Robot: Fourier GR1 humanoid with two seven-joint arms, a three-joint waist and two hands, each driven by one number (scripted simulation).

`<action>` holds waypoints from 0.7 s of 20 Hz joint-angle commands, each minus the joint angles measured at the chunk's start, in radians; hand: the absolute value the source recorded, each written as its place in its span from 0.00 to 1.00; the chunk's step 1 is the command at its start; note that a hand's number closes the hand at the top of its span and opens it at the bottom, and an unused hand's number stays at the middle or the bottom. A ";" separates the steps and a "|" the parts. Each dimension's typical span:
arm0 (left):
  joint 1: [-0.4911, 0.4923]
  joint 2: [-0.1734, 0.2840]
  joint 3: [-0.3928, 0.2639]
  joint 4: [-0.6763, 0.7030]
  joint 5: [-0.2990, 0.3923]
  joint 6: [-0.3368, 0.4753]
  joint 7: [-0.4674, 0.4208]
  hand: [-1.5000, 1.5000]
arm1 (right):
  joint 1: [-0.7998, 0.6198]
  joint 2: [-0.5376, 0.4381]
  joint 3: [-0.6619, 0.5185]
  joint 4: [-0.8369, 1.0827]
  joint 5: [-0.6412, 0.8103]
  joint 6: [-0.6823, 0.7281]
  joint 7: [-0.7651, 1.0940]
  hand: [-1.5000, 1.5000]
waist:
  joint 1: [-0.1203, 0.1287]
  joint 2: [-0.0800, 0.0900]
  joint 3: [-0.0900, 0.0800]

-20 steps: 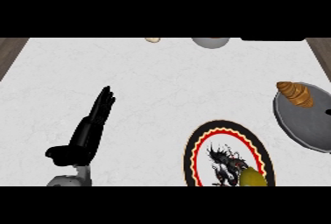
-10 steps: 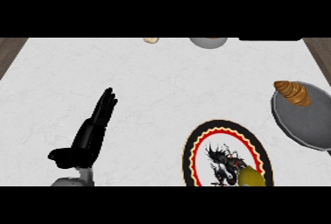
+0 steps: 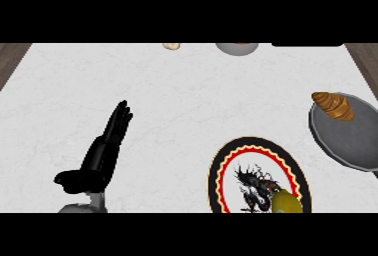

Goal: Pick the croissant from the plate and place it in the pan

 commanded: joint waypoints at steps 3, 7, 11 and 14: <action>-0.025 0.016 0.019 0.030 0.017 -0.024 0.009 0.50 | 0.084 -0.017 0.028 -0.029 -0.011 0.160 -0.180 0.00 | -0.006 0.000 0.000; -0.012 -0.008 -0.009 0.004 -0.018 0.010 0.009 0.50 | 0.065 -0.007 0.041 0.003 -0.012 0.094 -0.164 0.00 | 0.007 0.002 0.001; -0.009 0.031 0.043 0.047 0.037 -0.049 -0.039 0.50 | 0.088 0.007 0.062 -0.021 -0.015 0.070 -0.184 0.00 | 0.002 0.001 0.000; -0.035 0.003 0.023 0.013 0.005 -0.001 0.022 0.50 | 0.083 0.001 0.081 -0.031 -0.008 0.041 -0.182 0.00 | 0.004 0.000 0.000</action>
